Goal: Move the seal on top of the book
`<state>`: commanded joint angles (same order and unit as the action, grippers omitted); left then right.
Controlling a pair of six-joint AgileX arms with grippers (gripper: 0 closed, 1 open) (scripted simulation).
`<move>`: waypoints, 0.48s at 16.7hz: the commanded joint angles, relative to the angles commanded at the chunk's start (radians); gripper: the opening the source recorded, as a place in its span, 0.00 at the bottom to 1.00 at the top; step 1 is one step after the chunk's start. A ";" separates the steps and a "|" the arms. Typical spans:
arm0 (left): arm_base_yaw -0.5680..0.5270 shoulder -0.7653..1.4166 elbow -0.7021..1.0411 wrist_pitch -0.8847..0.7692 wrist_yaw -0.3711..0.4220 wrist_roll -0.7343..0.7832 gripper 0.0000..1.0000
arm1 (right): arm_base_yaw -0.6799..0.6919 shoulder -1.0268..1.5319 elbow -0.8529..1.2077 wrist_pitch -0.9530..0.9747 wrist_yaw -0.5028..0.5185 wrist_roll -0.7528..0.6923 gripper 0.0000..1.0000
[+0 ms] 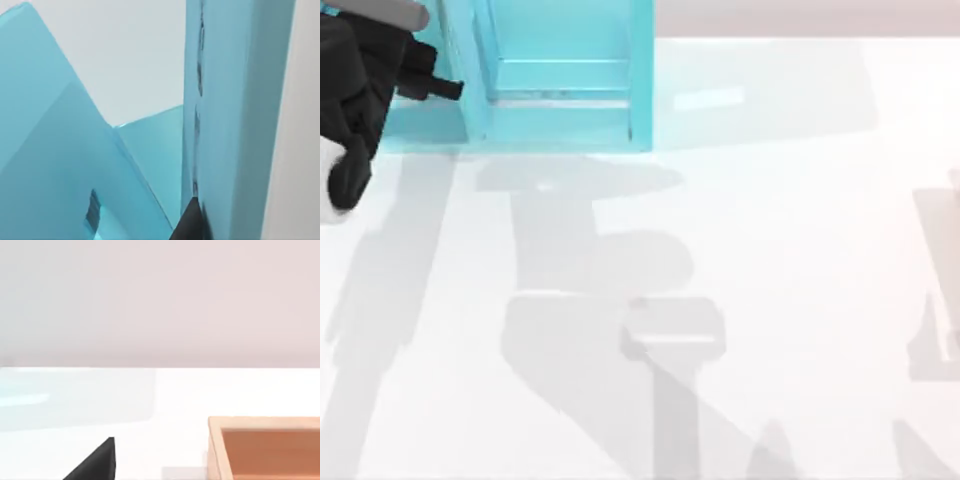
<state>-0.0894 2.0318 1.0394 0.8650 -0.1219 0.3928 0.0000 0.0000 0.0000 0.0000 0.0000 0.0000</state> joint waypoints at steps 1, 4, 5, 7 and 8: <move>-0.001 -0.079 -0.031 -0.047 -0.004 -0.002 0.00 | 0.000 0.000 0.000 0.000 0.000 0.000 1.00; -0.008 -0.338 -0.132 -0.199 -0.017 -0.005 0.00 | 0.000 0.000 0.000 0.000 0.000 0.000 1.00; -0.011 -0.426 -0.166 -0.250 -0.021 -0.005 0.00 | 0.000 0.000 0.000 0.000 0.000 0.000 1.00; -0.017 -0.593 -0.228 -0.346 -0.028 -0.003 0.00 | 0.000 0.000 0.000 0.000 0.000 0.000 1.00; -0.020 -0.668 -0.257 -0.391 -0.032 -0.002 0.00 | 0.000 0.000 0.000 0.000 0.000 0.000 1.00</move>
<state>-0.1094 1.3640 0.7829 0.4745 -0.1535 0.3905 0.0000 0.0000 0.0000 0.0000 0.0000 0.0000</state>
